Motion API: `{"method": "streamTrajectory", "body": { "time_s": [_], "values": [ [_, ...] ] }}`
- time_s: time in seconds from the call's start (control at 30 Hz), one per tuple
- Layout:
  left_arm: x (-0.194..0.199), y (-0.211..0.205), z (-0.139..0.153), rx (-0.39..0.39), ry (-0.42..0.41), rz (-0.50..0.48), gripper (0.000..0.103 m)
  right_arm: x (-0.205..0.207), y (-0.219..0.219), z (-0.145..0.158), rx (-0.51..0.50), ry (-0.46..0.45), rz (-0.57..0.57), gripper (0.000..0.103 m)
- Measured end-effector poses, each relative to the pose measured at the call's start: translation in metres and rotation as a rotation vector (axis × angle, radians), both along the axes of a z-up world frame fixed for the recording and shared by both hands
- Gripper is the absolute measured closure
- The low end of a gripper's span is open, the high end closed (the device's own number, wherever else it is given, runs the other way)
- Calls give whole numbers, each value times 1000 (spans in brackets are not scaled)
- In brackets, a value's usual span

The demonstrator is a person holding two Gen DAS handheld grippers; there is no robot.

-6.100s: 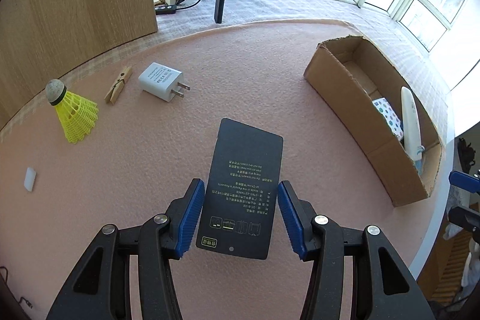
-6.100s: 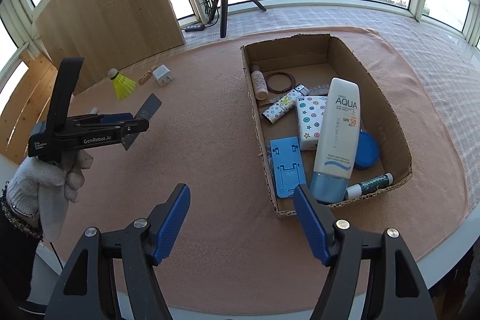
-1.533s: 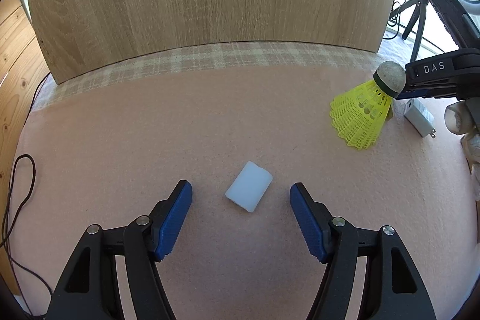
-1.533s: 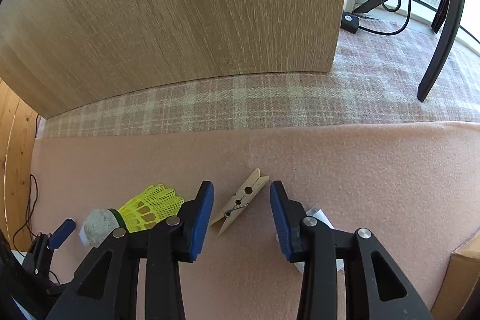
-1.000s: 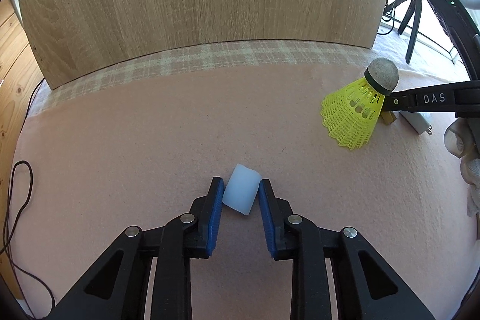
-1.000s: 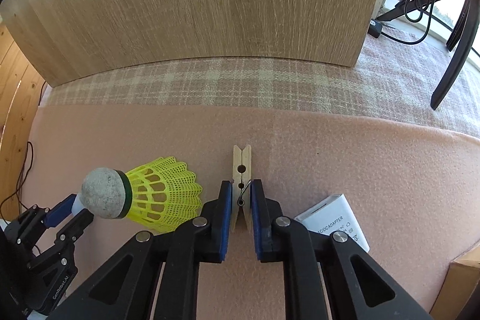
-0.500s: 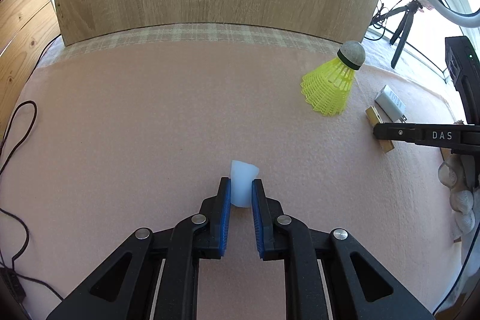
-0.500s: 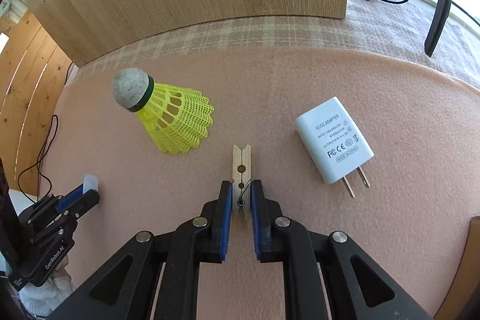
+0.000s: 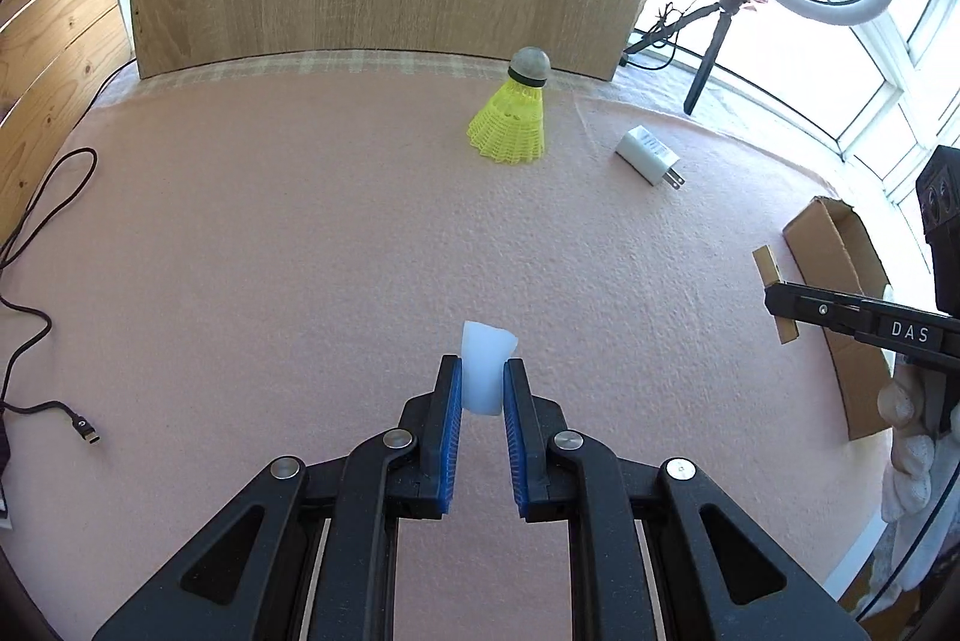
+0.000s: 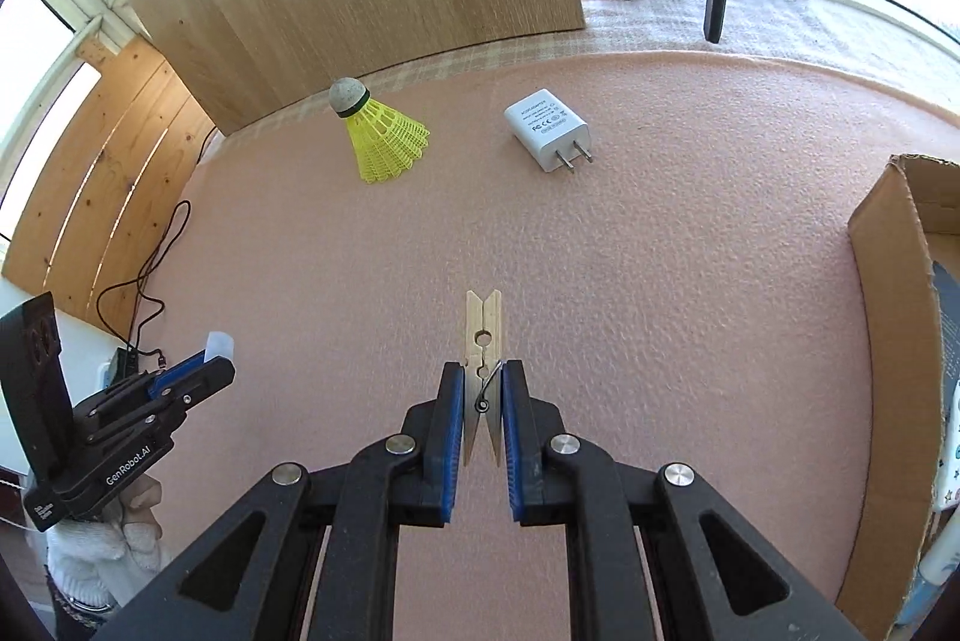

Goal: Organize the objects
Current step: 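Carry the eraser and clothespin into the box and open both tools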

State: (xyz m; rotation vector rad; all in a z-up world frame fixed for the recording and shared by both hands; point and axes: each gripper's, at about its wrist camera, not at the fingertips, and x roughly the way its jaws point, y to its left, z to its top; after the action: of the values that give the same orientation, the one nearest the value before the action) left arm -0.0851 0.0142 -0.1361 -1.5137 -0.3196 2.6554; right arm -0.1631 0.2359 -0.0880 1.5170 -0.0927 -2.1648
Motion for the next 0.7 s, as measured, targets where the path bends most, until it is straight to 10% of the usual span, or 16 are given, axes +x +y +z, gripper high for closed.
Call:
{"method": "streamTrajectory", "body": {
  "time_s": [0.7],
  "values": [
    [-11,192,101,22,200,-330,89,67,175,92,56,259,-277,92]
  ]
}}
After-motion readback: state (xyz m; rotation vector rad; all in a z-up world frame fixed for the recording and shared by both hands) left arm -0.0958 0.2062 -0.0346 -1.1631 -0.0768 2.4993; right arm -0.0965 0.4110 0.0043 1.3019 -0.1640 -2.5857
